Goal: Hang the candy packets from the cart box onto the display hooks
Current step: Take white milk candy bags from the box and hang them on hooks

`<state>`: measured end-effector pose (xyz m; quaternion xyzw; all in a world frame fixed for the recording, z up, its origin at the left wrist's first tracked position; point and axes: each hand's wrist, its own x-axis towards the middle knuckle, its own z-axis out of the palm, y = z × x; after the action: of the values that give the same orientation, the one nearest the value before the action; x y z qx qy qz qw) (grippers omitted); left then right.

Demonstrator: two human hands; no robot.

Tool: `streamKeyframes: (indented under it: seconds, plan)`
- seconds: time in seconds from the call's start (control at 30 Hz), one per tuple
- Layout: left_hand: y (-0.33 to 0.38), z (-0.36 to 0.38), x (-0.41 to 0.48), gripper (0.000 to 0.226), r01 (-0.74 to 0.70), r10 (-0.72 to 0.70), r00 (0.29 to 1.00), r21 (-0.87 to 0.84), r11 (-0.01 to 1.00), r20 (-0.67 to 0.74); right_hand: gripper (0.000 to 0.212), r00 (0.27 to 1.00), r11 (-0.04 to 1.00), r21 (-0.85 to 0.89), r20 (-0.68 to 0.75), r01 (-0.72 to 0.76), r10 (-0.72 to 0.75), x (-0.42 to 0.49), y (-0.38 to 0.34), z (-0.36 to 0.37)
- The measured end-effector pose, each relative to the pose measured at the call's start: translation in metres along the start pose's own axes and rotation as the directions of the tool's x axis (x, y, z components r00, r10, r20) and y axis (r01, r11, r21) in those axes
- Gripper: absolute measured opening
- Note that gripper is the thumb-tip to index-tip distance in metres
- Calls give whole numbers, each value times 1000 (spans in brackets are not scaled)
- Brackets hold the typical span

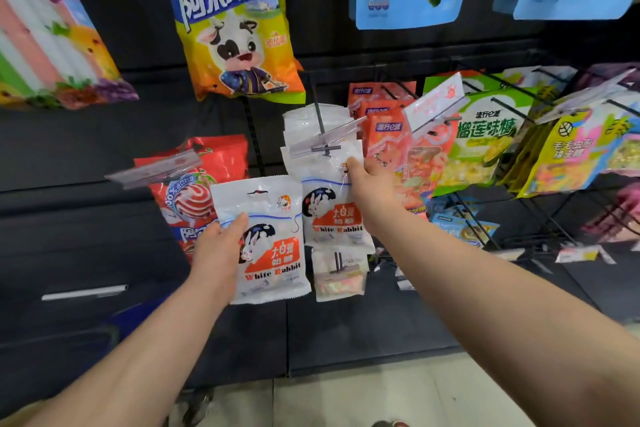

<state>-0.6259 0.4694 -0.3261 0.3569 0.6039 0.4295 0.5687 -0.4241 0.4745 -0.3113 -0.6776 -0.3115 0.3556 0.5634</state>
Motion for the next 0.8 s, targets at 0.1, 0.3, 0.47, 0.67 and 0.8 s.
streamKeyframes:
  seconds: [0.1,0.3,0.47,0.67,0.8]
  plan:
    - [-1,-1,3,4,-18,18,1000,15,1000,13,29,1000,1000,-5,-21,0,0,5,0,4]
    - [-2,-1,4,4,-38,38,998,0,999,47,27,999,1000,-29,-41,9,-10,16,3,8]
    - [-11,4,11,15,-46,44,995,11,999,91,23,998,999,-50,-64,4,-8,30,3,13]
    - [-25,18,20,22,-57,54,985,18,998,165,37,999,1000,-24,-47,-9,8,44,7,13]
    - [-26,31,21,17,-62,57,977,19,998,203,25,991,995,-48,-102,86,-90,39,10,6]
